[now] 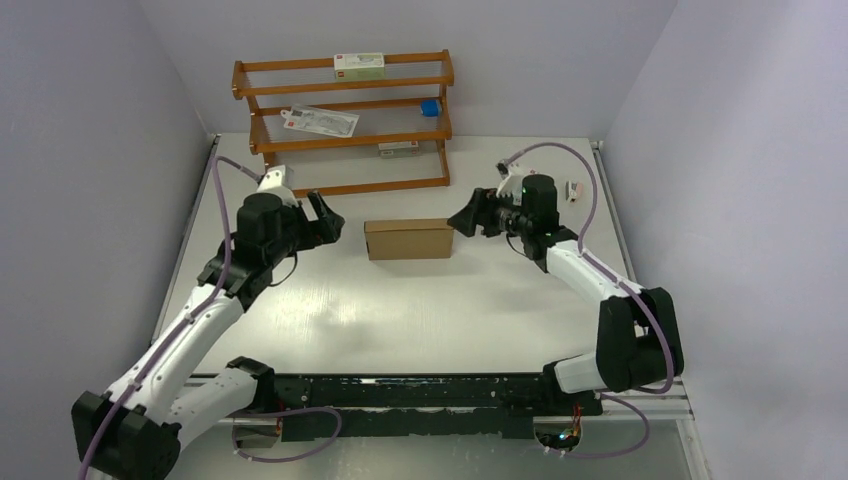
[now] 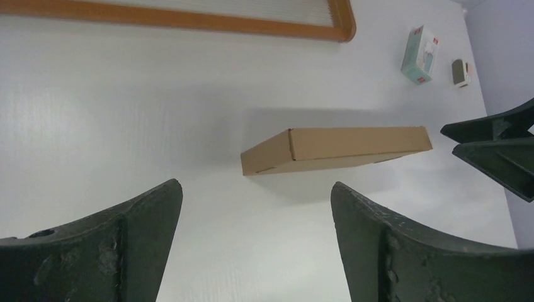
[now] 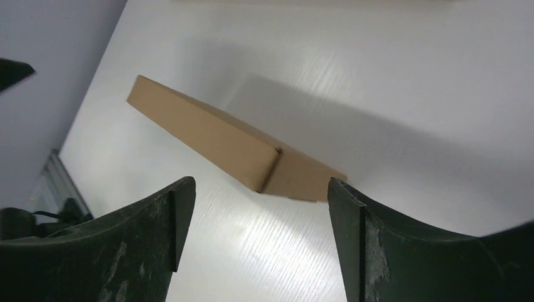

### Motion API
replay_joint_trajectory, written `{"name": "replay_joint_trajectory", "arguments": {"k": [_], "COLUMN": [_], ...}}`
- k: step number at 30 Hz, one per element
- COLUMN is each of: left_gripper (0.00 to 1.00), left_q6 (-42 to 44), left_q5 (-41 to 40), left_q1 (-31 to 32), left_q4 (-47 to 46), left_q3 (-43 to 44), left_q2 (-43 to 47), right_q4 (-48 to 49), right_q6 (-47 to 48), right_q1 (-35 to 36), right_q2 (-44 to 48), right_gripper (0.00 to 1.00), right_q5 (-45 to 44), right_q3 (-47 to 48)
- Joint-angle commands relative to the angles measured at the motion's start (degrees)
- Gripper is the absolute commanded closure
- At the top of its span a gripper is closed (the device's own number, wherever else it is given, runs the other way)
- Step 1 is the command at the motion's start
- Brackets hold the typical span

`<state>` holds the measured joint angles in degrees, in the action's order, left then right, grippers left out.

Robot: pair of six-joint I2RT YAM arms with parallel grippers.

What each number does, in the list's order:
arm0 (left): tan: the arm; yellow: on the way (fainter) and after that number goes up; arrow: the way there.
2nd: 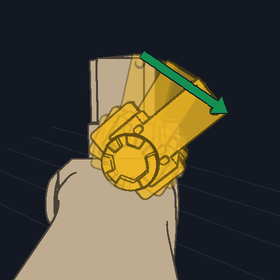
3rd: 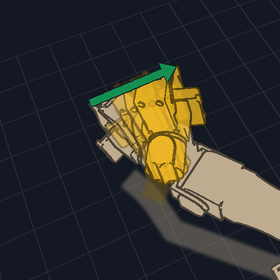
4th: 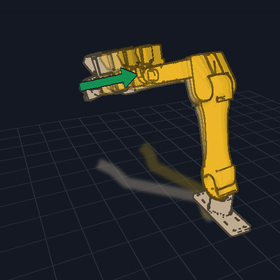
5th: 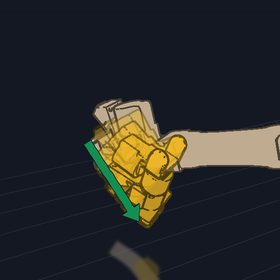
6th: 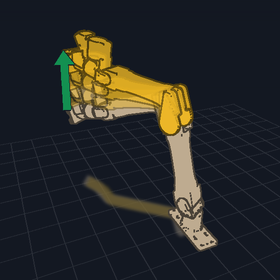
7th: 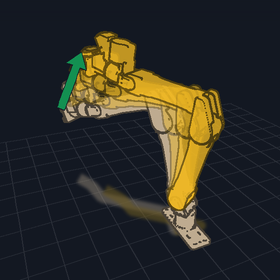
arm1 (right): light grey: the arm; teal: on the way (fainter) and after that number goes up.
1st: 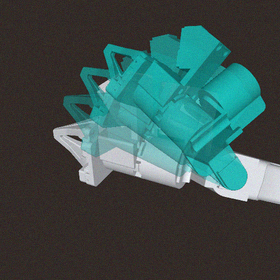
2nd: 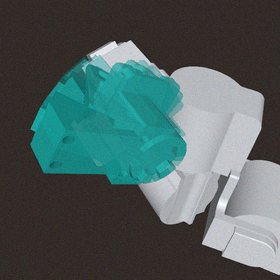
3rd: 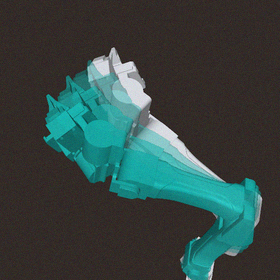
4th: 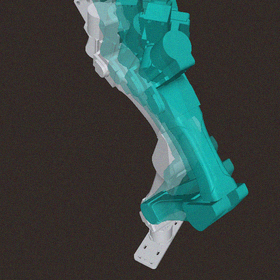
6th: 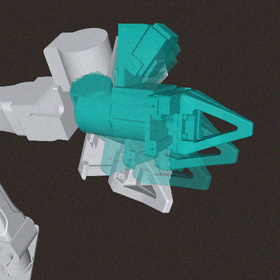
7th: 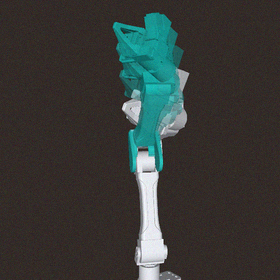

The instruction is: Fold the paper box

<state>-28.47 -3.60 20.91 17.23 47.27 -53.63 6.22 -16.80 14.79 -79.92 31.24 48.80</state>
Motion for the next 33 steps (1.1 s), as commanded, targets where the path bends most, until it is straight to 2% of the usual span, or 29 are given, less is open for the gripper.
{"name": "replay_joint_trajectory", "arguments": {"k": [1,8,13,23,29,33], "left_gripper": [0.08,0.10,0.16,0.22,0.25,0.28], "left_q6": [-7.3,-12.6,-12.5,-11.2,-12.0,-12.4], "left_q5": [5.5,9.6,12.3,14.4,17.1,18.8], "left_q1": [-0.6,-1.4,-1.7,-1.8,-1.8,-1.8], "left_q4": [-10.2,-23.3,-25.5,-27.1,-28.5,-29.3], "left_q3": [-5.7,-7.3,-5.4,-2.6,-3.2,-3.7], "left_q2": [-4.5,-13.4,-18.9,-25.6,-28.1,-30.0], "right_q4": [11.8,22.9,28.4,35.2,40.7,48.5], "right_q6": [-13.2,-22.7,-26.4,-30.2,-32.2,-35.8], "right_q1": [-3.8,-5.4,-5.4,-6.1,-6.2,-6.5], "right_q2": [-2.0,-4.7,-7.9,-13.9,-16.7,-19.5], "right_gripper": [0.20,0.22,0.31,0.46,0.51,0.57], "right_q5": [7.5,13.1,14.7,17.1,19.0,20.8], "right_q3": [-5.4,-9.1,-10.3,-10.2,-11.9,-14.2]}}
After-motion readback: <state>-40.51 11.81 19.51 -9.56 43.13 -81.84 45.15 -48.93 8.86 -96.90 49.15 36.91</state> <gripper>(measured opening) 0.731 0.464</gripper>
